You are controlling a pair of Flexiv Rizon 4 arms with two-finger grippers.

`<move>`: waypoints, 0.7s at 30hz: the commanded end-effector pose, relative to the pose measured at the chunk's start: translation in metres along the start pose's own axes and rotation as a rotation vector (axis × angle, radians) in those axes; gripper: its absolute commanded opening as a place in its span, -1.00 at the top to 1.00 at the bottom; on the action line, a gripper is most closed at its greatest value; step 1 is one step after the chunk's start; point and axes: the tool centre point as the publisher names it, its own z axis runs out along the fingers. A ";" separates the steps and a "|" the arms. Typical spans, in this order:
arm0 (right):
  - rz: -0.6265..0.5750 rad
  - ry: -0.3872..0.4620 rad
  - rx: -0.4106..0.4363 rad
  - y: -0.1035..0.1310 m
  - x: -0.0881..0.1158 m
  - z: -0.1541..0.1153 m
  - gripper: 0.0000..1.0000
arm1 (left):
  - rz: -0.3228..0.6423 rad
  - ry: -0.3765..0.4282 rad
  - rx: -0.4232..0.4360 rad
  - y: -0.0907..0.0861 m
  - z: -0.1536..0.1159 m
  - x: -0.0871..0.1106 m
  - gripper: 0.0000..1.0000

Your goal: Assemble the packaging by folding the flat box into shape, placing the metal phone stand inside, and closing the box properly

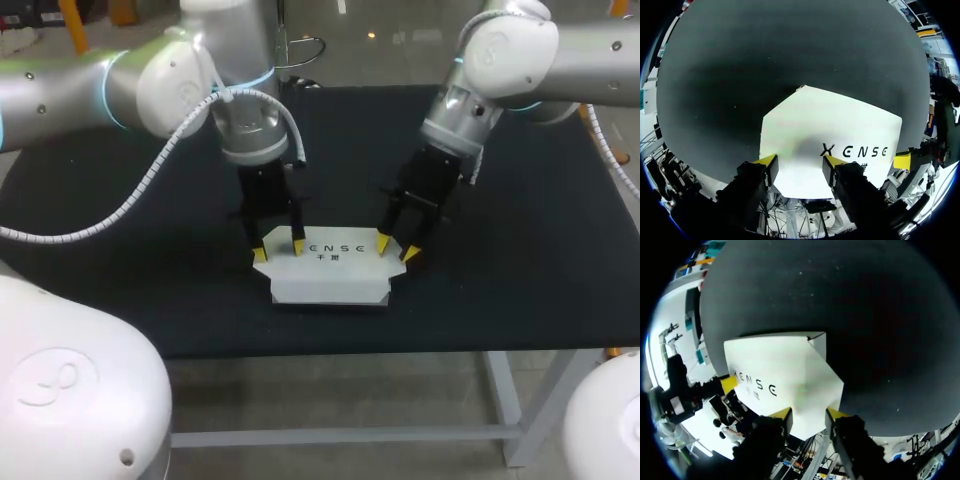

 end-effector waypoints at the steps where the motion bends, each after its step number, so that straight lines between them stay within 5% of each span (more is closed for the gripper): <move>1: -0.005 0.008 -0.004 -0.002 -0.002 0.001 0.07 | -0.001 0.009 0.026 0.005 0.004 -0.001 -0.31; 8: -0.018 0.023 -0.011 -0.003 -0.003 0.003 0.08 | 0.013 0.032 0.052 0.006 0.005 0.000 -0.25; 12: -0.025 0.039 -0.023 -0.004 -0.003 0.005 0.09 | 0.020 0.055 0.054 0.005 0.006 0.000 -0.04; 21: -0.045 0.058 -0.122 -0.008 -0.003 0.008 0.07 | 0.038 0.063 0.062 0.003 0.008 0.003 -0.11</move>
